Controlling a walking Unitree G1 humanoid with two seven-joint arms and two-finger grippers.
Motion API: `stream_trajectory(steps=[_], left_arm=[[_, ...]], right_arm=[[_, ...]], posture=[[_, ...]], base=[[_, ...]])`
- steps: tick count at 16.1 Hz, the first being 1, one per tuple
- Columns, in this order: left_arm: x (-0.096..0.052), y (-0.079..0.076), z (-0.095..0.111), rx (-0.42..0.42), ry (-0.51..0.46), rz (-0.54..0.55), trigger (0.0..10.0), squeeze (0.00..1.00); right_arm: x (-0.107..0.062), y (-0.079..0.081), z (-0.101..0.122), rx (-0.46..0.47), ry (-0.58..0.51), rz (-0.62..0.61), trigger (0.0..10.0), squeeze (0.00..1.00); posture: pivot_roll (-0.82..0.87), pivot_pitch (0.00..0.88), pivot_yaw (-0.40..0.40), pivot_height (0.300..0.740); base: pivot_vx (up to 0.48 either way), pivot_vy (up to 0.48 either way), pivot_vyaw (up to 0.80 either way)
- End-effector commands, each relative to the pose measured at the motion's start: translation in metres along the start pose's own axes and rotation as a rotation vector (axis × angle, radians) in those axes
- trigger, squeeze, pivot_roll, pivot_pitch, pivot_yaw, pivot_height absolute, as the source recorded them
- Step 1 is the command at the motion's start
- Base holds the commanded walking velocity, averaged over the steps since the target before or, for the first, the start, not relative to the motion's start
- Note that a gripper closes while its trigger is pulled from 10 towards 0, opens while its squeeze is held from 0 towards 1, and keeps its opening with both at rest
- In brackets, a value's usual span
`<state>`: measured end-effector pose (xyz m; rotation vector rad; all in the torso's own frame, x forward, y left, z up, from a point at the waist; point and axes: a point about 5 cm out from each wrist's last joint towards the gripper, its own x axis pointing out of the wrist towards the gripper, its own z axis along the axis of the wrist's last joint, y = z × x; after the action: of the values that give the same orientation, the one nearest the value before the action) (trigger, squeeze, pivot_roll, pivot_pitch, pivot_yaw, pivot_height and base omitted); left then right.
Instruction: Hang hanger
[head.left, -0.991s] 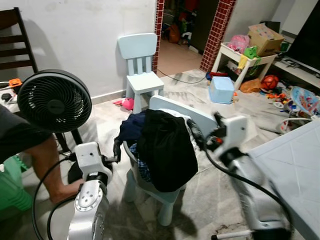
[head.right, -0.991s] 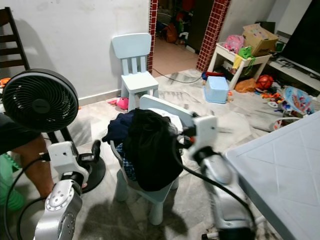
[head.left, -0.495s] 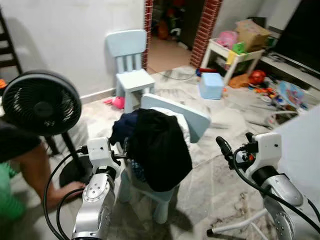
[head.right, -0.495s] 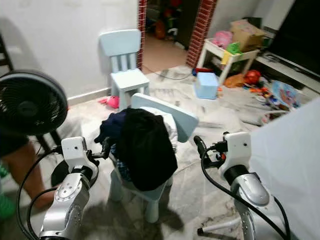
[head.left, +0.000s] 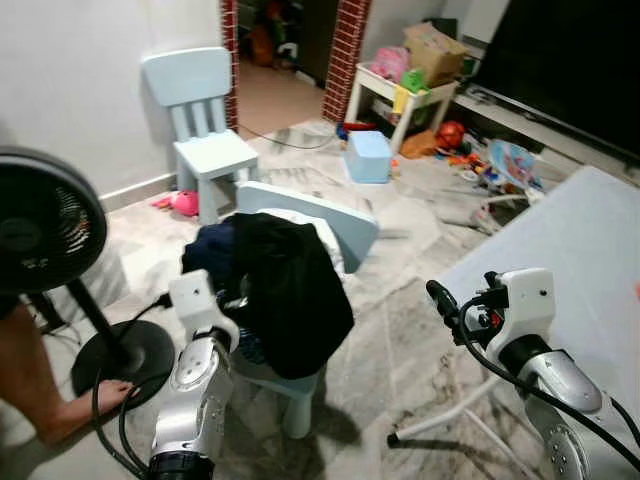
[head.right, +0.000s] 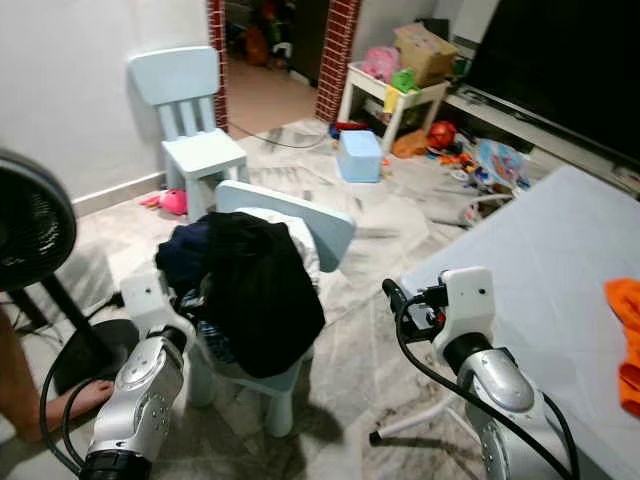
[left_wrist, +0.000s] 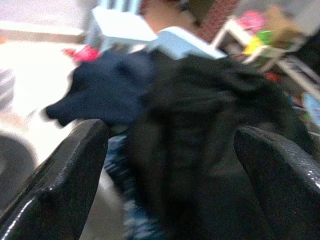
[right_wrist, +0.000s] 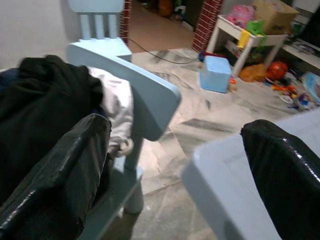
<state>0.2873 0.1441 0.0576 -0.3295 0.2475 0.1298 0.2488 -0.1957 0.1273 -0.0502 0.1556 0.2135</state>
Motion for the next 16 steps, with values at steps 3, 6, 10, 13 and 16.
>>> stream_trajectory(steps=[3,6,10,13,16], left_arm=[[-0.002,-0.027,-0.020,-0.076,0.093,-0.028,10.0,0.00],[0.006,-0.025,-0.021,-0.076,0.132,-0.015,10.0,0.00],[0.008,-0.032,-0.012,-0.089,0.087,-0.062,10.0,0.00],[0.007,-0.031,-0.009,-0.097,0.080,-0.052,10.0,0.00],[-0.002,-0.022,-0.008,-0.067,0.058,-0.047,10.0,0.00]], right_arm=[[-0.002,0.004,0.007,-0.002,-0.021,0.024,10.0,0.00],[-0.017,0.013,0.010,-0.025,-0.051,0.104,10.0,0.00],[-0.021,0.014,0.003,0.051,-0.003,0.114,10.0,0.00],[-0.012,0.018,0.002,0.094,-0.017,0.123,10.0,0.00],[0.007,0.026,0.004,0.146,-0.053,0.141,10.0,0.00]], posture=[[-0.23,0.000,-0.129,0.740],[-0.25,0.001,-0.122,0.740],[-0.24,0.010,-0.112,0.740],[-0.19,0.000,-0.110,0.740],[-0.11,0.000,-0.123,0.740]], base=[[0.000,0.000,0.00],[0.000,0.000,0.00],[0.000,0.000,0.00],[0.000,0.000,0.00],[0.000,0.000,0.00]])
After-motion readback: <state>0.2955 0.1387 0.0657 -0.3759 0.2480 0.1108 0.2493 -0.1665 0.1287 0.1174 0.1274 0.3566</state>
